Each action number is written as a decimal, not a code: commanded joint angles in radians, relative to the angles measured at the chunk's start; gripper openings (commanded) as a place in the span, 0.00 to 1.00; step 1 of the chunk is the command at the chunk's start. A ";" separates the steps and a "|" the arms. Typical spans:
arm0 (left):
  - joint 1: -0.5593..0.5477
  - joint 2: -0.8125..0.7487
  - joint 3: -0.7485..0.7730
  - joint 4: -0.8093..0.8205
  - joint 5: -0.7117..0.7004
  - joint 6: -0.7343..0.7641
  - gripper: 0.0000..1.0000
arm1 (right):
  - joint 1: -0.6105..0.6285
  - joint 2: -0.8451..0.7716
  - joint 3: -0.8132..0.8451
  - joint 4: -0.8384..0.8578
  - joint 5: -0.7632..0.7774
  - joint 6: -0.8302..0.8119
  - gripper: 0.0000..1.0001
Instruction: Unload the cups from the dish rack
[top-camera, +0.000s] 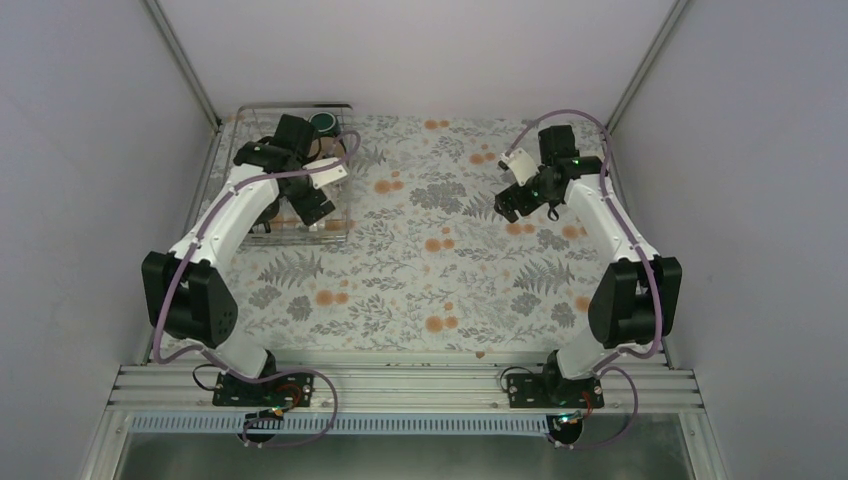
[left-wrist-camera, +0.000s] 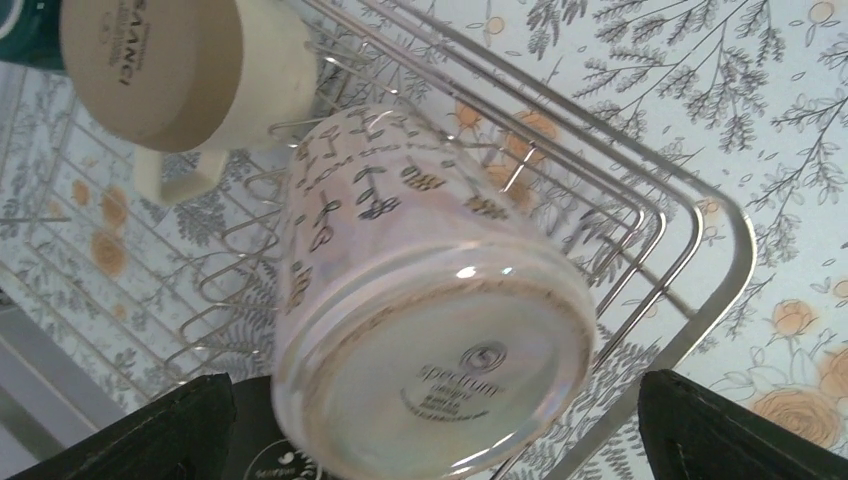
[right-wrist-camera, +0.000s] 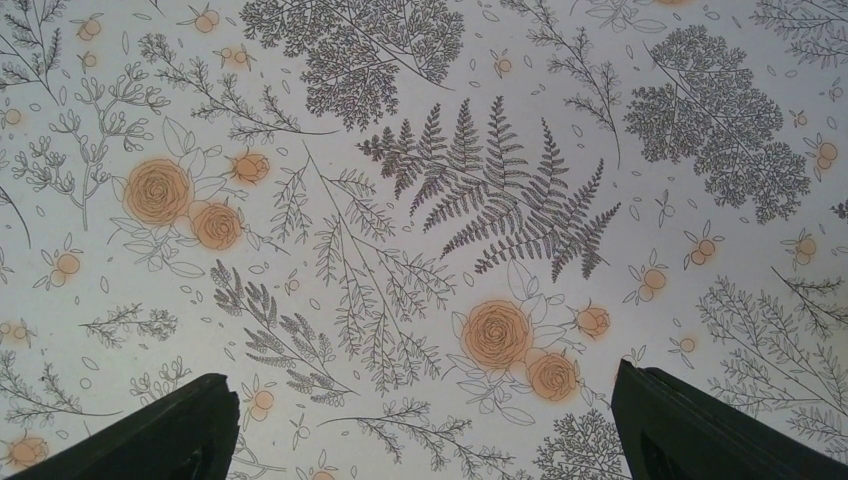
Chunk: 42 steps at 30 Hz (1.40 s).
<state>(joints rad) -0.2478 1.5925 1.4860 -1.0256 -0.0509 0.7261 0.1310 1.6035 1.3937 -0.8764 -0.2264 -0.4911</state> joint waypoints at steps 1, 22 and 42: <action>-0.019 0.023 -0.019 0.031 0.005 -0.089 1.00 | 0.011 -0.027 -0.031 0.043 -0.008 0.020 0.96; -0.022 0.032 -0.125 0.154 -0.103 -0.235 1.00 | 0.010 -0.027 -0.106 0.107 -0.023 0.032 0.97; -0.034 -0.008 -0.249 0.344 -0.129 -0.251 0.69 | 0.010 -0.024 -0.100 0.099 -0.038 0.032 0.97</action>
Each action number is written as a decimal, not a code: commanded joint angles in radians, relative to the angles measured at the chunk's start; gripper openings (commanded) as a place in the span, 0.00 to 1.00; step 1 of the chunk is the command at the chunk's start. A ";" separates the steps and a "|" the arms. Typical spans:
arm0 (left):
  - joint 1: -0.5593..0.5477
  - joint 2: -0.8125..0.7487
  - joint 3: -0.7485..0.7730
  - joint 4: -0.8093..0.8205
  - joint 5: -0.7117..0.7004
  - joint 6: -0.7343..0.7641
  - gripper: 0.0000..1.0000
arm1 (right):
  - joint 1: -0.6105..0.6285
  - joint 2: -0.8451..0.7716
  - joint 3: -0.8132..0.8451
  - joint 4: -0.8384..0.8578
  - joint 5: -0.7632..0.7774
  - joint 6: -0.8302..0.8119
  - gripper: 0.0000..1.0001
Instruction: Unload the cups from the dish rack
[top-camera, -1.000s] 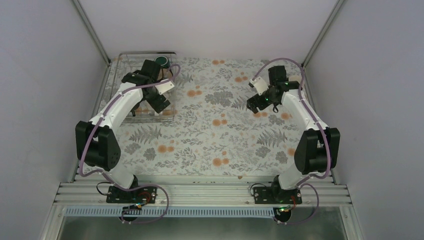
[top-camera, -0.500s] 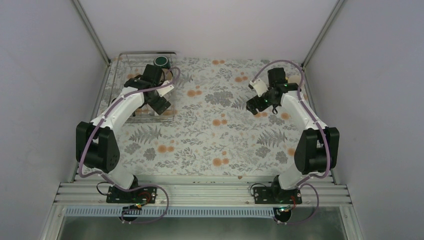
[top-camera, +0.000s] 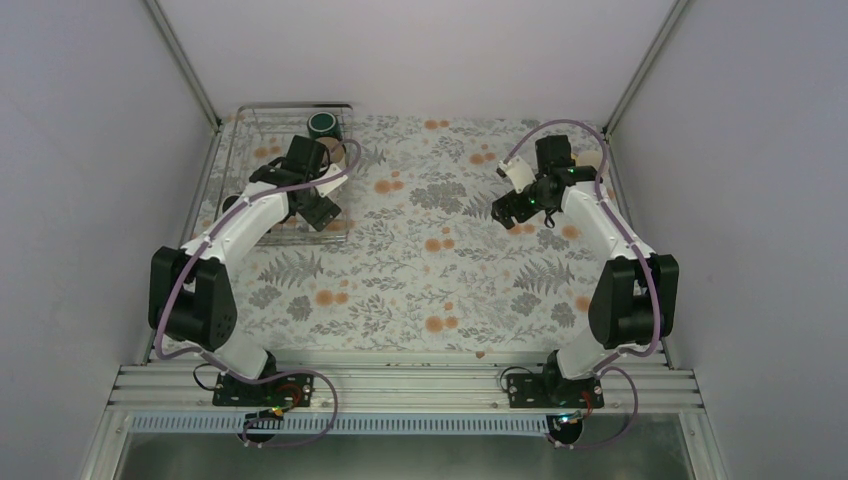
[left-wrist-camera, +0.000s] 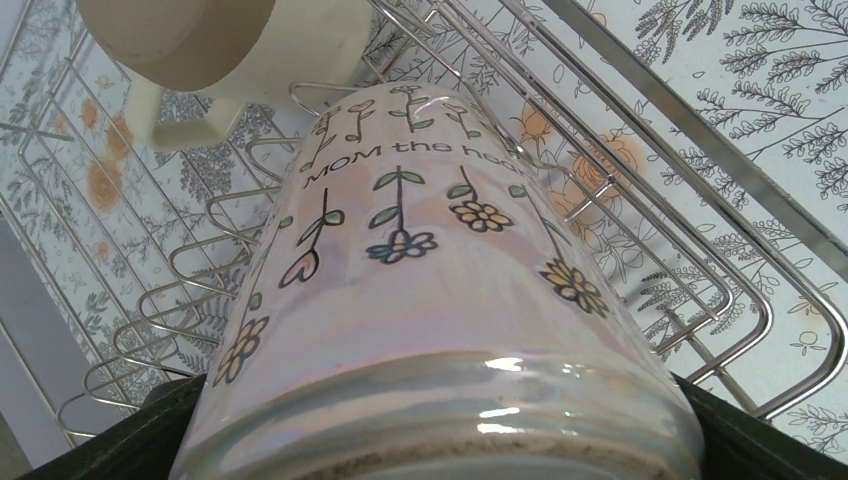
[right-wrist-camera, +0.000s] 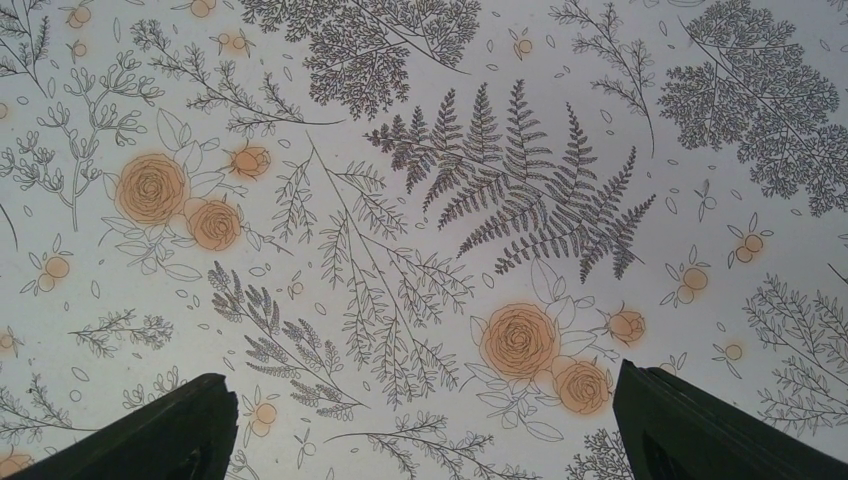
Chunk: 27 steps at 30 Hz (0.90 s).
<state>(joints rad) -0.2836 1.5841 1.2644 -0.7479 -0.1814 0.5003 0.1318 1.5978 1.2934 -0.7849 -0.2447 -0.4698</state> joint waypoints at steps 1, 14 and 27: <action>0.002 -0.001 -0.031 0.072 0.000 -0.024 0.64 | 0.011 -0.020 0.000 0.007 -0.020 0.010 0.97; 0.004 -0.066 0.078 0.045 -0.072 0.017 0.21 | 0.014 -0.025 0.069 -0.037 -0.126 -0.004 0.98; 0.015 -0.071 0.282 -0.045 -0.060 0.041 0.17 | 0.037 0.018 0.171 -0.077 -0.190 -0.002 1.00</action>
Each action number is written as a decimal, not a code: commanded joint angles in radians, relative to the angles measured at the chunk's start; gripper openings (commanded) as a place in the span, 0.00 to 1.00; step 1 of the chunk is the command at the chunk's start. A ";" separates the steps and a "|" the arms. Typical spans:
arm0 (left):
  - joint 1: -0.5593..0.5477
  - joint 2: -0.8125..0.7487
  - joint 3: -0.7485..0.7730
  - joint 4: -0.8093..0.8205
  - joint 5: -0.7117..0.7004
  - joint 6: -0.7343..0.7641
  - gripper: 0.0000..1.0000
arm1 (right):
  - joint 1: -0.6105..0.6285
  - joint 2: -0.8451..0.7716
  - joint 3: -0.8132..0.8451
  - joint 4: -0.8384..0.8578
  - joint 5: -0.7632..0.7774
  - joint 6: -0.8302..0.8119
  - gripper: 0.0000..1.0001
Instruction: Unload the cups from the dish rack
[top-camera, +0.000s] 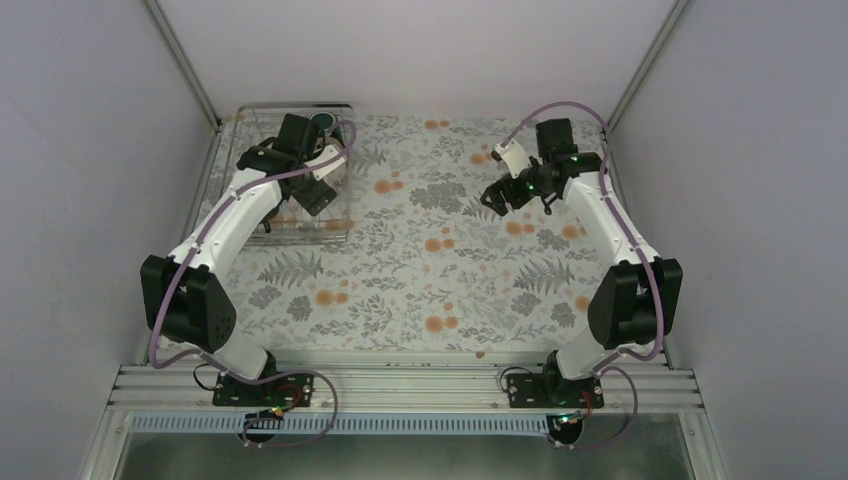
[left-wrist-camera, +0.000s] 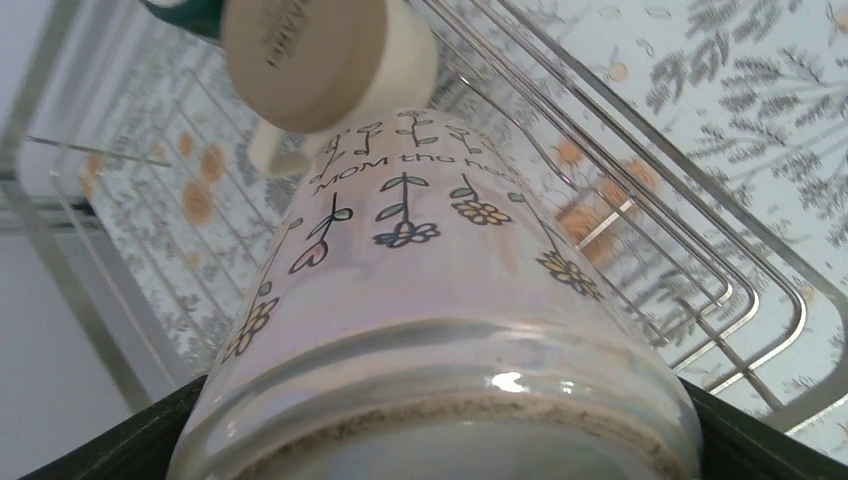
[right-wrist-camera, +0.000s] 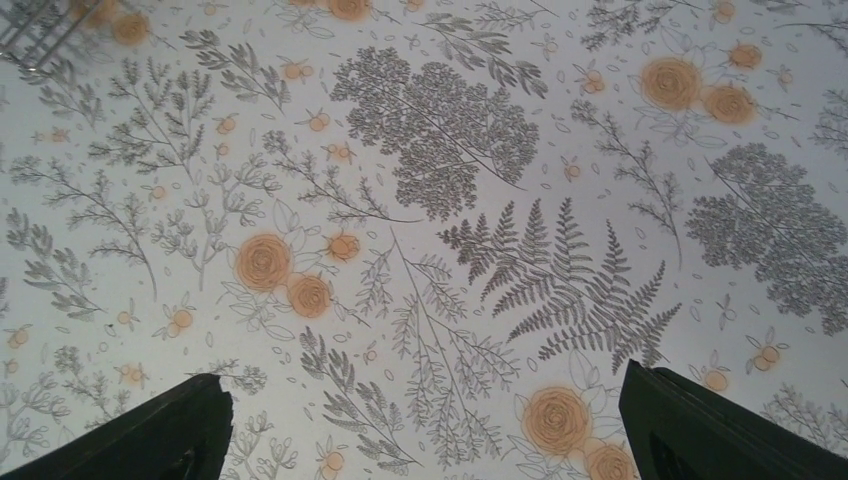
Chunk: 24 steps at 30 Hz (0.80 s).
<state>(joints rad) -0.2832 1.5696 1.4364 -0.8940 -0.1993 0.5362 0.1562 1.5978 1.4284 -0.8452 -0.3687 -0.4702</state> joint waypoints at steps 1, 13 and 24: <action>0.017 -0.059 0.125 0.096 -0.012 0.004 0.17 | 0.013 0.021 0.044 -0.020 -0.101 -0.005 1.00; 0.022 -0.051 0.203 0.115 0.150 0.003 0.11 | 0.048 0.178 0.241 -0.102 -0.506 -0.074 1.00; 0.014 0.009 0.405 0.073 0.538 -0.071 0.13 | 0.049 0.420 0.589 -0.371 -0.952 -0.219 1.00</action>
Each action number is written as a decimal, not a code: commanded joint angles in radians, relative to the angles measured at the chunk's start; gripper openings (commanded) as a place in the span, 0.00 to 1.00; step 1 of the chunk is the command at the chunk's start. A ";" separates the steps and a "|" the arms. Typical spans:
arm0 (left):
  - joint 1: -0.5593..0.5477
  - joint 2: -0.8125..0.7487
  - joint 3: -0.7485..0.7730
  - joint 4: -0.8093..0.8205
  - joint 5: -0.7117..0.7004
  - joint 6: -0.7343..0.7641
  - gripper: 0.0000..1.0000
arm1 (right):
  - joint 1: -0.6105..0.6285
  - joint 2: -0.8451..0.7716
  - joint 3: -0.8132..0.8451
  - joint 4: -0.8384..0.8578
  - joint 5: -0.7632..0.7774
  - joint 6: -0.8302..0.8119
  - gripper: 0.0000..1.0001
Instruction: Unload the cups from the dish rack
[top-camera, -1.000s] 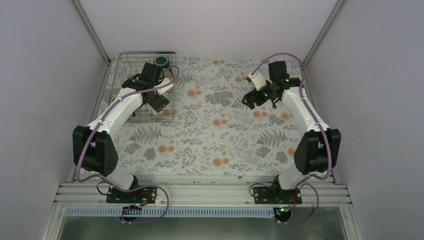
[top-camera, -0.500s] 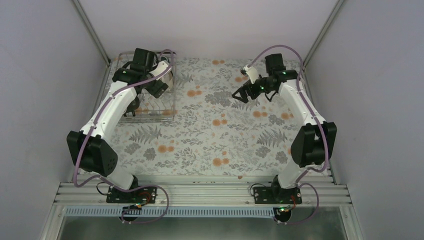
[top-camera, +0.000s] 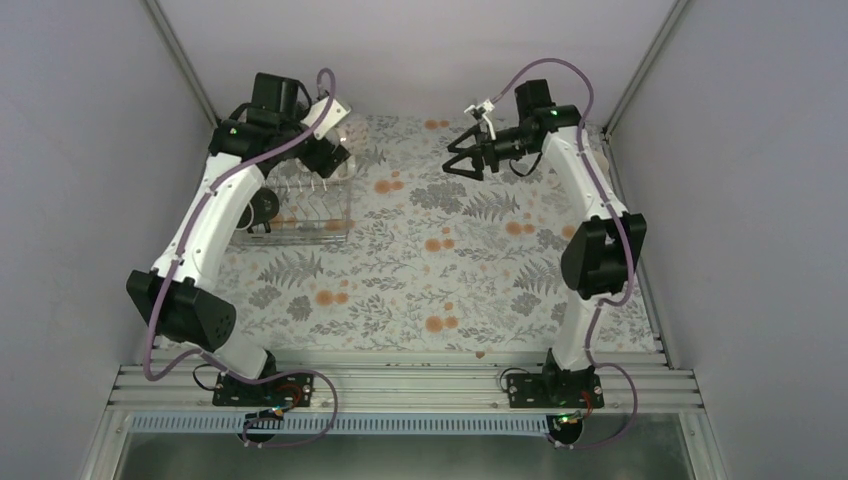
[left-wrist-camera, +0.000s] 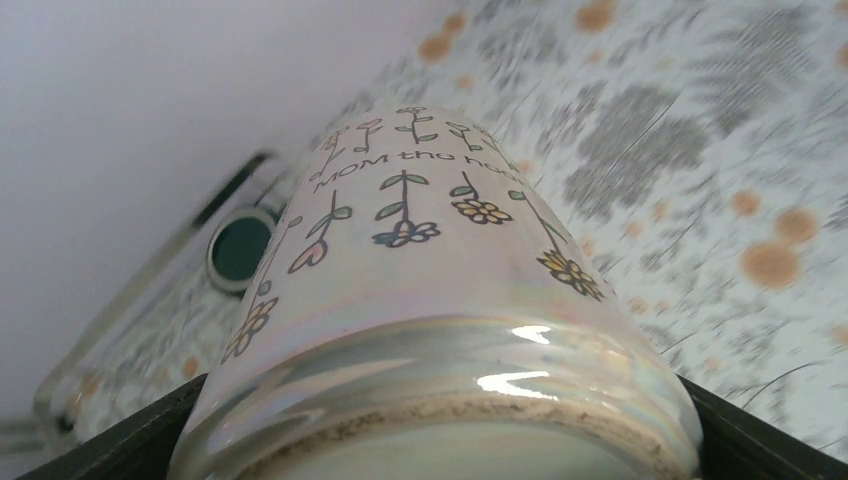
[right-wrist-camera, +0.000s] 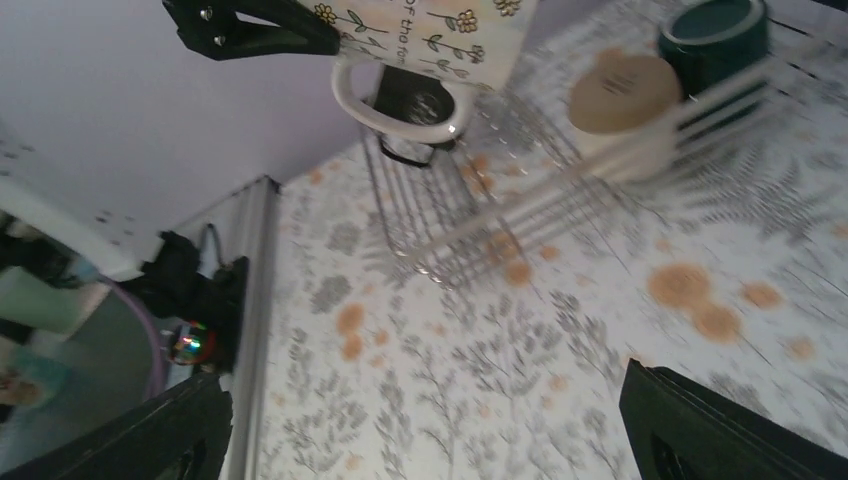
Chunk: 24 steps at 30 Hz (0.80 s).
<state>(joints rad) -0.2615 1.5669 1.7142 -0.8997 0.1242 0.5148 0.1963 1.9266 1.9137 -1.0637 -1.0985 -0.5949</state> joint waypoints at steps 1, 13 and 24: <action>-0.014 0.031 0.158 0.067 0.246 -0.056 0.14 | 0.009 0.120 0.136 -0.186 -0.243 -0.115 1.00; -0.124 0.216 0.377 0.017 0.303 -0.052 0.16 | 0.008 0.154 0.219 -0.213 -0.348 -0.171 1.00; -0.182 0.276 0.472 0.018 0.323 -0.088 0.16 | -0.033 0.142 0.183 -0.081 -0.340 -0.053 1.00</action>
<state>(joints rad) -0.4351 1.8790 2.0937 -0.9802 0.3874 0.4553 0.1867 2.1048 2.1067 -1.1885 -1.3796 -0.6765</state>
